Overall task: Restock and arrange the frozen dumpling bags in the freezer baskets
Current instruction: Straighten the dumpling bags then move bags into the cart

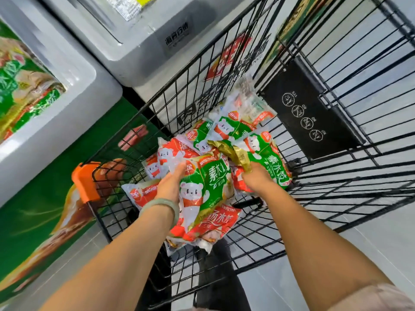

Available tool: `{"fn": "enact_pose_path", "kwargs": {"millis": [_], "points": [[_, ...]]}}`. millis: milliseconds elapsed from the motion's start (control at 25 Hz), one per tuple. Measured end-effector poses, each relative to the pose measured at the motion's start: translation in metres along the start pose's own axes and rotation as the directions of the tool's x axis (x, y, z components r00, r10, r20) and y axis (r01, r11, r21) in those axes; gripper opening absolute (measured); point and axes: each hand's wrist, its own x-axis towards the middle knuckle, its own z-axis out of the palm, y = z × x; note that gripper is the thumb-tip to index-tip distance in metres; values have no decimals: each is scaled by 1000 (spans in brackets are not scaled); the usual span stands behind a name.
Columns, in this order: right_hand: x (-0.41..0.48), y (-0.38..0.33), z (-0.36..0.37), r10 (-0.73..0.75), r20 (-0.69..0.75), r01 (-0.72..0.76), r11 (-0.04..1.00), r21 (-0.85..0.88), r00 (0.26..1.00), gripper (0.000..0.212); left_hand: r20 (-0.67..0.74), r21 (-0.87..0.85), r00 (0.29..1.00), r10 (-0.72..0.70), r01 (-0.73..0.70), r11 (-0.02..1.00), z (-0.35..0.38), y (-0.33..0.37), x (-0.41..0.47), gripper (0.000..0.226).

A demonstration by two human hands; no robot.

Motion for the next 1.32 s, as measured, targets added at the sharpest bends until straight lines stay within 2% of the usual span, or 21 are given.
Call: {"fn": "enact_pose_path", "kwargs": {"millis": [80,200,280,360,400,480,560,680,840,1040,1200,1320], "points": [[14,-2,3,-24,-12,24,1000,-4,1000,52,60,68,998,3,-7,998,3,-3,5,59],[30,-4,7,-48,-146,57,997,59,988,69,-4,174,998,70,-68,982,4,0,15,31],[40,-1,8,-10,-250,-13,996,-88,968,92,-5,271,996,92,-87,958,0,5,20,21],[48,6,8,58,-235,-112,968,-226,970,108,35,332,994,106,-112,937,-2,9,21,22],[52,10,9,86,-211,-137,961,-240,974,107,46,324,993,110,-119,938,-1,10,20,26],[54,17,7,75,-204,-125,961,-246,976,87,62,272,990,125,-137,952,3,16,14,32],[52,19,3,12,-261,-88,955,-282,965,67,55,239,990,126,-136,961,7,23,8,37],[36,16,-13,-2,-328,-99,952,-291,945,56,120,135,991,55,-71,988,13,31,-6,43],[-7,3,-29,-27,-258,-56,949,-310,966,37,93,155,996,8,-22,988,13,36,-38,48],[-75,-27,-33,-202,-112,157,936,-315,973,44,141,131,990,13,-32,991,-23,64,-91,43],[-129,-66,-24,-242,3,222,885,-409,970,37,190,84,979,75,-93,992,-81,90,-138,39],[-173,-118,-15,-259,41,248,852,-461,965,41,210,60,970,124,-139,989,-146,113,-167,37]]}}
